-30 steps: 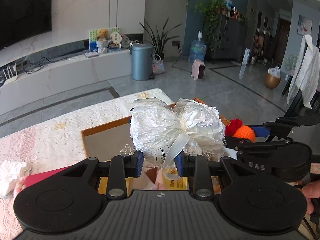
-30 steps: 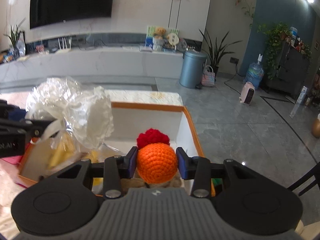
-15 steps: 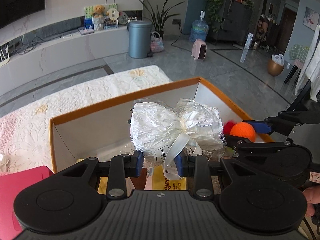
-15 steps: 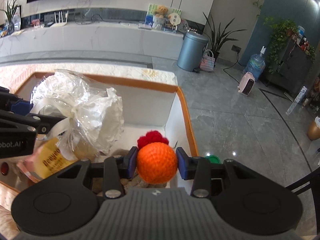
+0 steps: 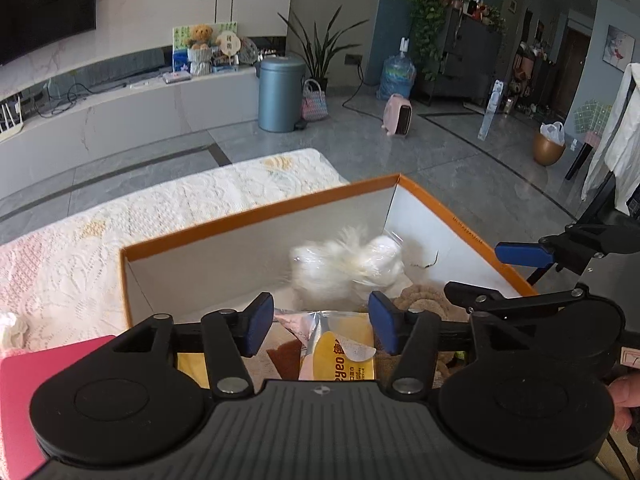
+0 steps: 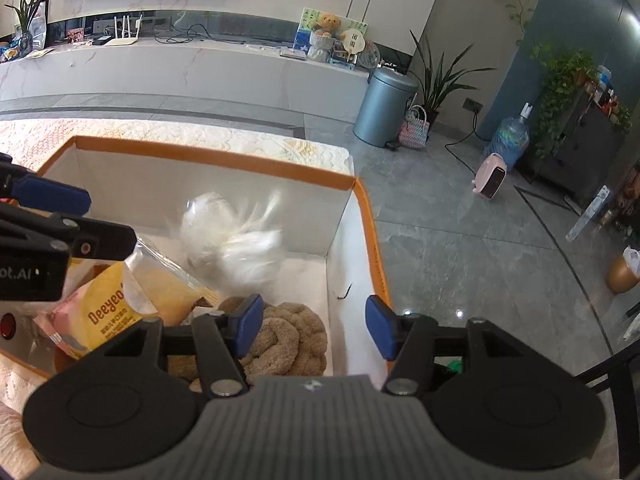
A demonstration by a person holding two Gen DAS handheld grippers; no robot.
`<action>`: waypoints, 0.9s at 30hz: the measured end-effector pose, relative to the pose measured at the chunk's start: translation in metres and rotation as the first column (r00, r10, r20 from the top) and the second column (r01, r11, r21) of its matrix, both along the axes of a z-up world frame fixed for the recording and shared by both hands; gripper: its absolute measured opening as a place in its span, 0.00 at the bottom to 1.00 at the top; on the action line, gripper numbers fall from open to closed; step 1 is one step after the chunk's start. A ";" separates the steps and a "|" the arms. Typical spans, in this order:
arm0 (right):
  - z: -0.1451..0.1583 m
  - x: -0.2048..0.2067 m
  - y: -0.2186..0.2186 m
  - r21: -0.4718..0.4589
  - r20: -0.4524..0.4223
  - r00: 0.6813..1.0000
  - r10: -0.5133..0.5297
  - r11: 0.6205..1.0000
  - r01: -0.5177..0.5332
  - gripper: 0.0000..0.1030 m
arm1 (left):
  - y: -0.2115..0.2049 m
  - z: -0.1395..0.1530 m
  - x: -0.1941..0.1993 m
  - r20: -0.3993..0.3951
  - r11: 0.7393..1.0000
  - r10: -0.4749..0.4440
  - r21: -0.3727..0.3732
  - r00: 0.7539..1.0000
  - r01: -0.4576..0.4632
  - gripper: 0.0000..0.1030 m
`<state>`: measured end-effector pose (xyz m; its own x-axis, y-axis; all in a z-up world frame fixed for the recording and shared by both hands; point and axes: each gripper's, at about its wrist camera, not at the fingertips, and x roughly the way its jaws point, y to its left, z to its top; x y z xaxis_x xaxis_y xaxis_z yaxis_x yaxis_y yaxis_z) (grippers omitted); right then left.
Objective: Organize soft objects
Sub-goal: 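Open the right gripper to drop the ball while the left gripper releases the bundle into the box, then move both tools back over the table toward the crocheted item and tissue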
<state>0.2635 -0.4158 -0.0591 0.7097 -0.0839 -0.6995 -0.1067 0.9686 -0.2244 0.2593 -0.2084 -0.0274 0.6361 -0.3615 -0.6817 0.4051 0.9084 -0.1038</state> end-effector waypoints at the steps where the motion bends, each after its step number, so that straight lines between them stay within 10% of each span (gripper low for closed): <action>1: 0.003 -0.002 0.001 -0.002 0.005 1.000 0.000 1.000 0.001 0.58 | 0.002 0.004 -0.003 0.007 1.000 0.001 -0.004 1.000 -0.001 0.63; 17: 0.058 -0.093 0.062 0.135 0.167 0.985 0.029 0.989 -0.052 0.75 | 0.056 0.065 -0.095 0.292 1.000 0.029 0.001 0.956 -0.030 0.67; 27: 0.044 -0.159 0.133 0.286 0.240 0.971 -0.016 0.957 -0.055 0.76 | 0.124 0.048 -0.151 0.296 0.982 0.180 -0.001 0.938 -0.188 0.67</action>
<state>0.1045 -0.2827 -0.0148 0.8571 0.1115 -0.5029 -0.1039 0.9936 0.0433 0.1085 -0.0840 0.0204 0.8633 -0.2029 -0.4622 0.2389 0.9708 0.0202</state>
